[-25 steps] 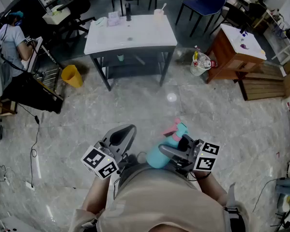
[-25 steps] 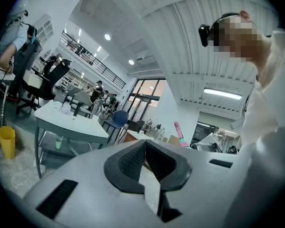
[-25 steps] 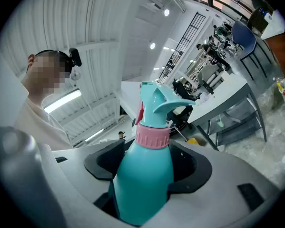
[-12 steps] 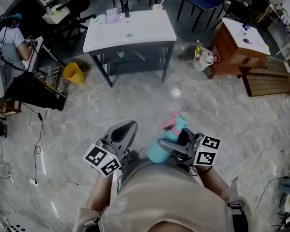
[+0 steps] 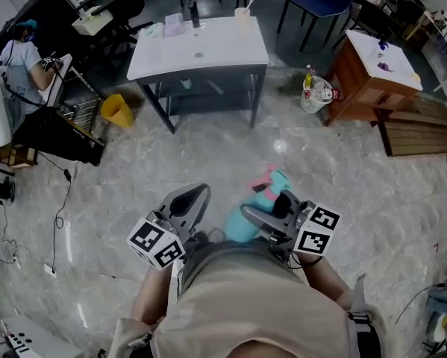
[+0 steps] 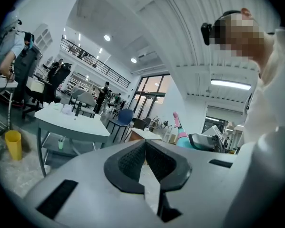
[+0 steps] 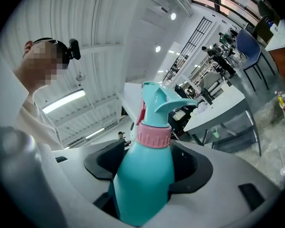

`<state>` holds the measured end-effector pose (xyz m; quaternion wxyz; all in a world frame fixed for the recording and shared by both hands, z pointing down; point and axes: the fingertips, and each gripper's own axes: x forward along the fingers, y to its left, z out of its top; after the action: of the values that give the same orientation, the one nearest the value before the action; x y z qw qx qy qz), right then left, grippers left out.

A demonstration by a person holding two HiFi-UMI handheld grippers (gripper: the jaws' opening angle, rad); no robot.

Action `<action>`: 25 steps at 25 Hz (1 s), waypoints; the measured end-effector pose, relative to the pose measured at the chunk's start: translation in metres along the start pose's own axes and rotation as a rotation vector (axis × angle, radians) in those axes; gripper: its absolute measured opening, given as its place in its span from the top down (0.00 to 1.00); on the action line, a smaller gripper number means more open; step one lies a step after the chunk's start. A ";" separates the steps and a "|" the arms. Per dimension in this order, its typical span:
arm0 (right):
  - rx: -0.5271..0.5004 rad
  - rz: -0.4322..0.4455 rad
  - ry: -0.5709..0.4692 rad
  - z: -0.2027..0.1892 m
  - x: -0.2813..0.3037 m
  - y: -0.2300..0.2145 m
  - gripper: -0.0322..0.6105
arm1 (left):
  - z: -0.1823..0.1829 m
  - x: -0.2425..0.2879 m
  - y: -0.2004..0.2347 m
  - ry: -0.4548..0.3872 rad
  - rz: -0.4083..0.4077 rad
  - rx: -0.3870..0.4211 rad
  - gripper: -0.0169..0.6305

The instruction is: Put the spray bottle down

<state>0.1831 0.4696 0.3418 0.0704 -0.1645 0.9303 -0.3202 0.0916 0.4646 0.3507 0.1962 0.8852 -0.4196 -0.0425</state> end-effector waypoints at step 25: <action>0.068 0.071 0.036 0.004 -0.021 -0.026 0.53 | -0.009 0.024 -0.017 0.030 0.084 0.057 0.96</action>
<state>0.2108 0.4555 0.3553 0.0707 -0.1232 0.9252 -0.3519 0.1220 0.4592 0.3548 0.1785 0.8727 -0.4543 -0.0091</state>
